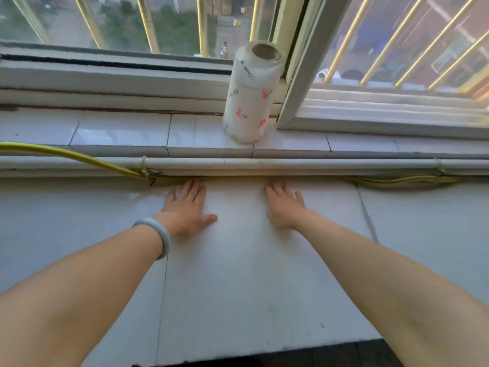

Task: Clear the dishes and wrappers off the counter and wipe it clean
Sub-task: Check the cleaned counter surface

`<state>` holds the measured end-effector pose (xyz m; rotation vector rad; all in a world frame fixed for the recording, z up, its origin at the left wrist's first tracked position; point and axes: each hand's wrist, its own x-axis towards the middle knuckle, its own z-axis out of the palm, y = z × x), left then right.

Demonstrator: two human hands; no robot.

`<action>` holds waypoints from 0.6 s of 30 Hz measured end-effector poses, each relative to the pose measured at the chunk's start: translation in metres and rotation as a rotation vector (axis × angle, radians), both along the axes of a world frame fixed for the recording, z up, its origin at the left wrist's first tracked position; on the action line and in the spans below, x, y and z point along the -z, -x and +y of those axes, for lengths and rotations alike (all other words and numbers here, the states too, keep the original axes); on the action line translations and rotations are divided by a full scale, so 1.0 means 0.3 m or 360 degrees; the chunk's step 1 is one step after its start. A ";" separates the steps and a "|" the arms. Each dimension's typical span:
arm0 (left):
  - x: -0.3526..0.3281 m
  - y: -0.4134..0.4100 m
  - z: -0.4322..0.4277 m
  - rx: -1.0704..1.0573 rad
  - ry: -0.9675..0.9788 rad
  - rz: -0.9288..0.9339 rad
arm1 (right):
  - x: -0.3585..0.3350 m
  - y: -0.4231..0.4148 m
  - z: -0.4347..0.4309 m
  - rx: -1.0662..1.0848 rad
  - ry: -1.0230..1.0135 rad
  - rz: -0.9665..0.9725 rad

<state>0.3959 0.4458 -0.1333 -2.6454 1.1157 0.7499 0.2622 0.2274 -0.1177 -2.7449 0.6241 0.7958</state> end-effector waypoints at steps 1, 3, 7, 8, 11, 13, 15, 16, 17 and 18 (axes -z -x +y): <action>0.006 0.006 0.004 -0.0004 0.0005 0.0005 | 0.012 0.048 0.003 0.0014 -0.0009 0.0006; 0.016 0.019 0.010 -0.0048 0.0024 0.0032 | 0.034 0.137 0.016 0.0050 -0.0026 0.0035; 0.024 0.089 0.041 -0.0026 0.0005 0.0074 | 0.068 0.268 0.084 0.0114 -0.0054 0.0020; 0.025 0.114 0.059 0.0008 -0.0008 0.0081 | 0.071 0.291 0.112 0.0132 -0.0072 0.0013; 0.033 0.177 0.106 0.0111 -0.0024 0.0088 | 0.076 0.342 0.179 0.0162 -0.0096 -0.0029; 0.032 0.203 0.124 0.0147 -0.0035 0.0106 | 0.074 0.354 0.201 0.0173 -0.0096 -0.0026; 0.023 0.211 0.129 0.0166 -0.0050 0.0108 | 0.073 0.353 0.208 0.0186 -0.0093 -0.0010; 0.017 0.211 0.128 0.0172 -0.0060 0.0101 | 0.070 0.351 0.210 0.0191 -0.0092 -0.0005; 0.011 0.210 0.124 0.0177 -0.0074 0.0101 | 0.067 0.350 0.212 0.0197 -0.0097 0.0001; 0.004 0.209 0.120 0.0179 -0.0083 0.0099 | 0.064 0.349 0.214 0.0199 -0.0096 0.0007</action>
